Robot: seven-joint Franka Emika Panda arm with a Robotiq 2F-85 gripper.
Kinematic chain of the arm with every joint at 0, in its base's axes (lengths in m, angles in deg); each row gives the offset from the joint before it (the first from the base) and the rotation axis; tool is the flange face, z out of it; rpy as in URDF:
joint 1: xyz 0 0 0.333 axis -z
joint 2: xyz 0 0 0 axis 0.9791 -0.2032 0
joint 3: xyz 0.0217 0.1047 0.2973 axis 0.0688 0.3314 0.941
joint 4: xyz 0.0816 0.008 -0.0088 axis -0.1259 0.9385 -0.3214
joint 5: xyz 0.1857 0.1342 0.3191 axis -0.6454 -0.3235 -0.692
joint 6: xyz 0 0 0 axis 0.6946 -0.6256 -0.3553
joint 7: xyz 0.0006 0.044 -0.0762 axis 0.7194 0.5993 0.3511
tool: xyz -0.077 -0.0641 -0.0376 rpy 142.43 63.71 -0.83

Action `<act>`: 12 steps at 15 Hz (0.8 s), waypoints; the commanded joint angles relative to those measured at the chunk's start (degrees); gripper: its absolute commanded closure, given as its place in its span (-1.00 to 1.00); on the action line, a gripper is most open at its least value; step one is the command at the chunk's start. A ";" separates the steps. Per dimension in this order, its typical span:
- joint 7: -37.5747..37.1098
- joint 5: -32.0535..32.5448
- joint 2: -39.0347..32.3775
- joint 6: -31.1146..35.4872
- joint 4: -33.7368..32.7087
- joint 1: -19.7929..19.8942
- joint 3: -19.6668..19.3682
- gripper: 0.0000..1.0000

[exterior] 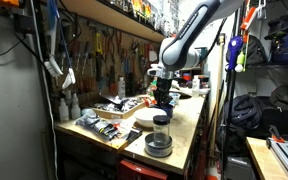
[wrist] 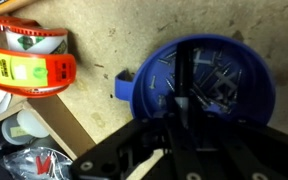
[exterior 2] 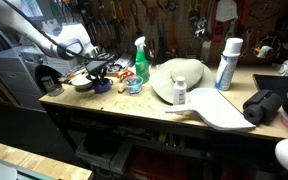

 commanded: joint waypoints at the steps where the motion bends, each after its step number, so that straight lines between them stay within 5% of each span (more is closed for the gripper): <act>1: -5.13 4.13 0.39 0.60 0.17 1.25 0.18 0.81; 7: -3.44 -9.20 13.24 -1.72 3.45 4.13 2.18 0.76; 12: -18.21 -2.89 15.64 6.87 5.24 4.95 -2.89 0.76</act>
